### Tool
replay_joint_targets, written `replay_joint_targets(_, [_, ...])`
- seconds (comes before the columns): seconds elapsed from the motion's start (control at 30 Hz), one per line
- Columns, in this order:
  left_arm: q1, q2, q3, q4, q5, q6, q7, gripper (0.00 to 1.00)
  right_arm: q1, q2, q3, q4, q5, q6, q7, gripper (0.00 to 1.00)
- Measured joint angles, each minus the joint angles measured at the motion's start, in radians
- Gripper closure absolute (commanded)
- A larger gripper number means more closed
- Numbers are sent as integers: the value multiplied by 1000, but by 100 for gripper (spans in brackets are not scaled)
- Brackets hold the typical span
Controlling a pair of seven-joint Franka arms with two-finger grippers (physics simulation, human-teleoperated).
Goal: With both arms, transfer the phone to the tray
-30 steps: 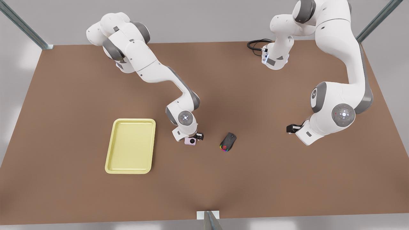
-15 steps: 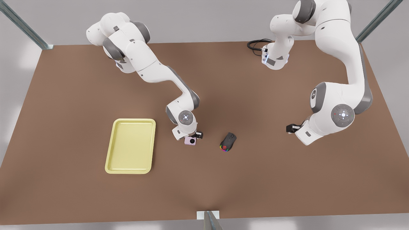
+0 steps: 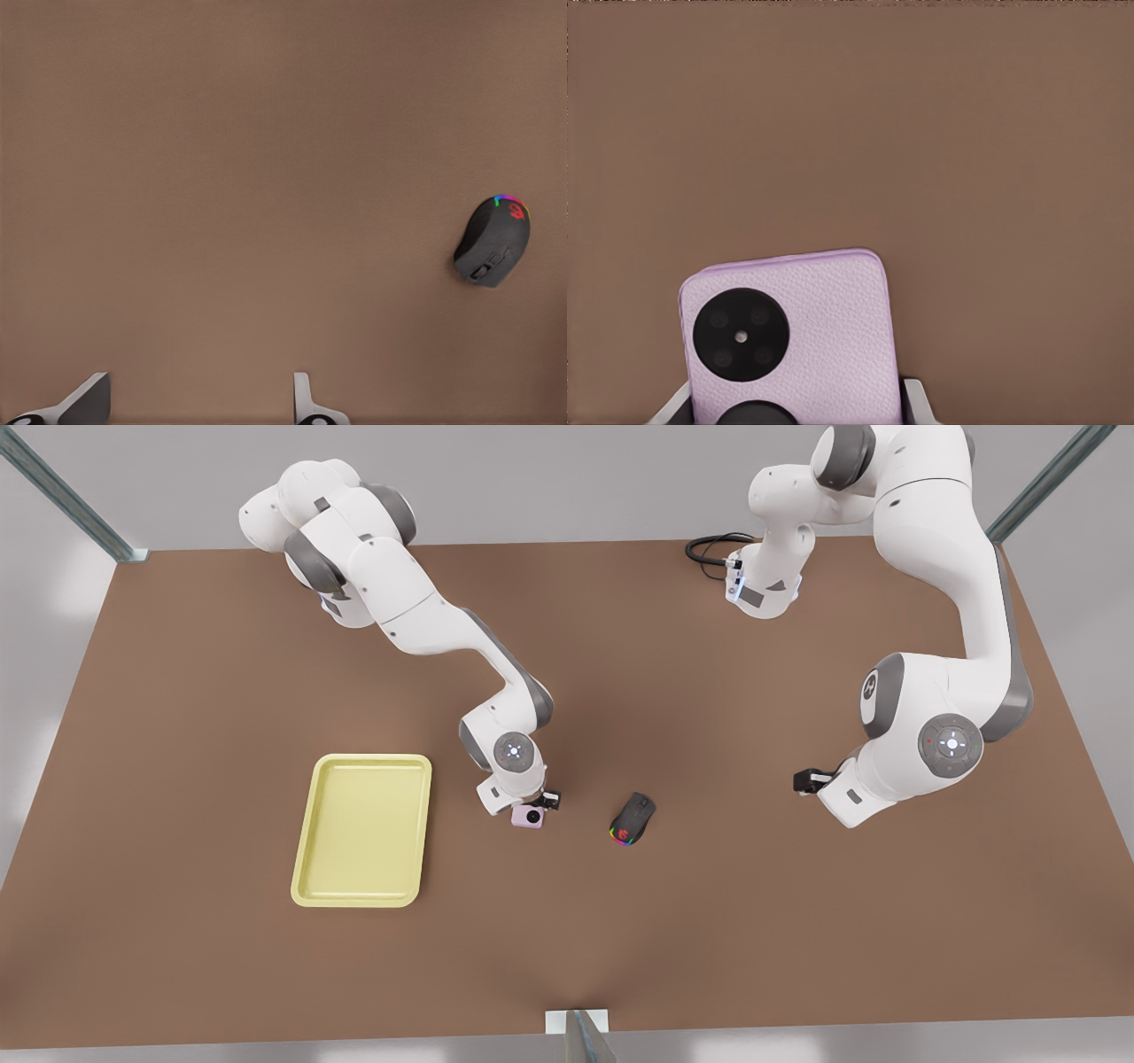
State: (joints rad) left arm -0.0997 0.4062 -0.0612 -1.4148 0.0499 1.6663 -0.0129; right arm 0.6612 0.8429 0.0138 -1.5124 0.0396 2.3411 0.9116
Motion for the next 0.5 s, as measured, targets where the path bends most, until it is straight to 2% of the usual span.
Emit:
replay_joint_targets(0.3, [0, 0, 0, 1, -1, 0, 2, 0, -12, -43, 0, -23, 2, -1, -19, 26])
replay_joint_targets(0.5, [-1, 0, 0, 4, -2, 0, 3, 0, -151, -265, -5, -302, 3, 3, -79, 26])
